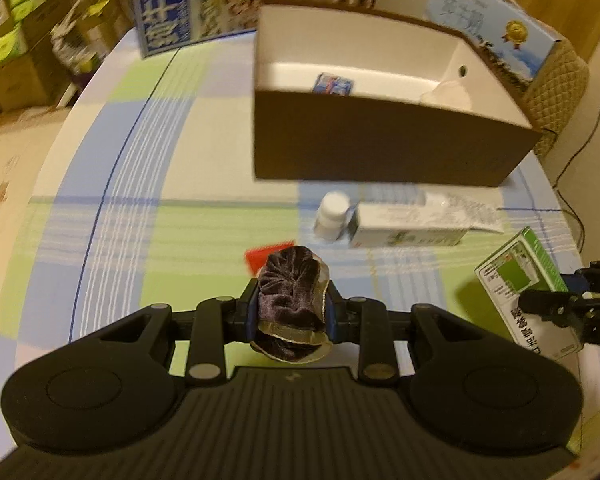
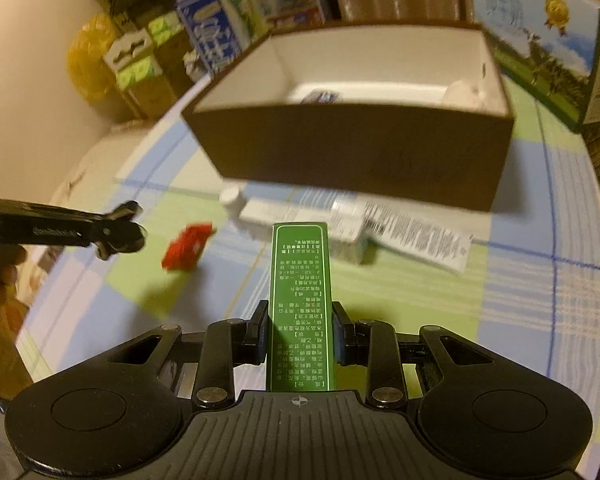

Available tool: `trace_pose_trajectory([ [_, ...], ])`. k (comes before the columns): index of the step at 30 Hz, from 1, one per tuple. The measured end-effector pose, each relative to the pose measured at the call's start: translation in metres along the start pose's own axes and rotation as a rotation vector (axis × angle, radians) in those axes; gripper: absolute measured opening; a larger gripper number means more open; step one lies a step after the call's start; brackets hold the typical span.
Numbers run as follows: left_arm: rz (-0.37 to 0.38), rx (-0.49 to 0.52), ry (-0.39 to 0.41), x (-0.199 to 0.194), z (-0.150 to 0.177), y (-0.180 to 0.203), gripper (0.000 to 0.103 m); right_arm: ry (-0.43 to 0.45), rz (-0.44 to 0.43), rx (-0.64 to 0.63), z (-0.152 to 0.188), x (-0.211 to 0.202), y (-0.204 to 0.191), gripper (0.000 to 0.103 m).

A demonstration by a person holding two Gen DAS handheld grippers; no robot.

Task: Organize objects
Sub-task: 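Carry the scrunchie and green medicine box over the box with both tools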

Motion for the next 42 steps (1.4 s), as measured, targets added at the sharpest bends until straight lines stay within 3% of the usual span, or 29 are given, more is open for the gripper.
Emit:
trace_pose_trajectory([
  [9, 0.009, 0.111, 0.071, -0.004, -0.061, 0.023, 0.026, 0.103, -0.008, 0.004, -0.052, -0.041, 0.026, 0.027],
  [21, 0.04, 0.247, 0.139, 0.009, -0.164, 0.059, 0.027, 0.262, 0.006, 0.015, -0.157, -0.058, 0.047, 0.027],
  [29, 0.078, 0.294, 0.085, 0.047, -0.214, 0.079, 0.027, 0.244, 0.049, 0.047, -0.203, -0.025, 0.07, 0.027],
  [42, 0.053, 0.344, -0.012, 0.115, -0.249, 0.096, 0.027, 0.211, 0.075, 0.138, -0.219, 0.014, 0.112, 0.027],
])
Point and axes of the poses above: each gripper's, at about its wrist camera, not at the fingertips, and x roughly the way its jaws point, y to its right, z to its underside, the point moved 1 cm from there along x, roughly the way its jaws point, and after that the axes turned 12 degrees about -y, right-handed, at the moved point
